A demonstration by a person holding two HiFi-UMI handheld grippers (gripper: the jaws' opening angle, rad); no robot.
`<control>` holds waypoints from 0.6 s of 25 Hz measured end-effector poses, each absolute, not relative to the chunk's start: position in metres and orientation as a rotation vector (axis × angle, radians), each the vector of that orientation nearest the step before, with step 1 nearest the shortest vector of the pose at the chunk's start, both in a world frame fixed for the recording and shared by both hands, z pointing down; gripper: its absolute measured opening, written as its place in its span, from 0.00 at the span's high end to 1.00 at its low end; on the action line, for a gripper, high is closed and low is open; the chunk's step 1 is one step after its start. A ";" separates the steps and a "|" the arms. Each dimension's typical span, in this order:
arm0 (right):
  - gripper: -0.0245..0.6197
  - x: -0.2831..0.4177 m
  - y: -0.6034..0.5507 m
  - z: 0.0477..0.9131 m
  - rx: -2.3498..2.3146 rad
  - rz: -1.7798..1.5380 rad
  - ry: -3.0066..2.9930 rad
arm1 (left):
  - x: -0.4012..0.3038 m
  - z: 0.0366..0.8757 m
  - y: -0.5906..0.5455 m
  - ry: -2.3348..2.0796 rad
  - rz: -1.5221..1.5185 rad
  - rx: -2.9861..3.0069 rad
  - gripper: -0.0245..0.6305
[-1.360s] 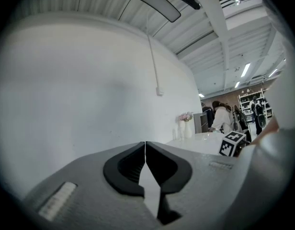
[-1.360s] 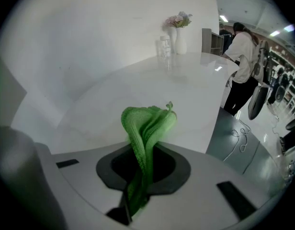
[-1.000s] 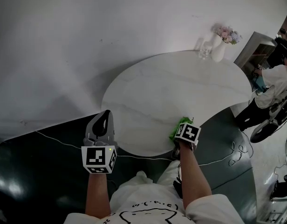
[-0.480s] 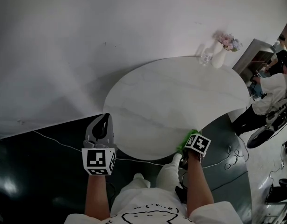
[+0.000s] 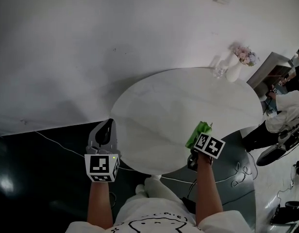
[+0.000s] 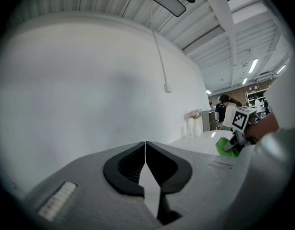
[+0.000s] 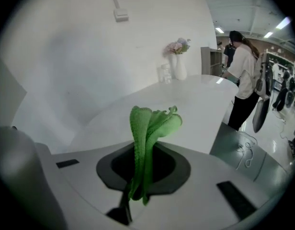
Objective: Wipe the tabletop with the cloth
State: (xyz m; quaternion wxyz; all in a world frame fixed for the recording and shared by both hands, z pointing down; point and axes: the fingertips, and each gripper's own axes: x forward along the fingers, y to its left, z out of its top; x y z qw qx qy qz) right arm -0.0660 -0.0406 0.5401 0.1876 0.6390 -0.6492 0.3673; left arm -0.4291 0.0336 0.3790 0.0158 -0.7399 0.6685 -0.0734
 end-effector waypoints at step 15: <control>0.90 -0.178 -0.185 0.499 1.444 0.902 -2.148 | -0.429 0.347 -0.038 2.193 -0.277 -2.185 0.93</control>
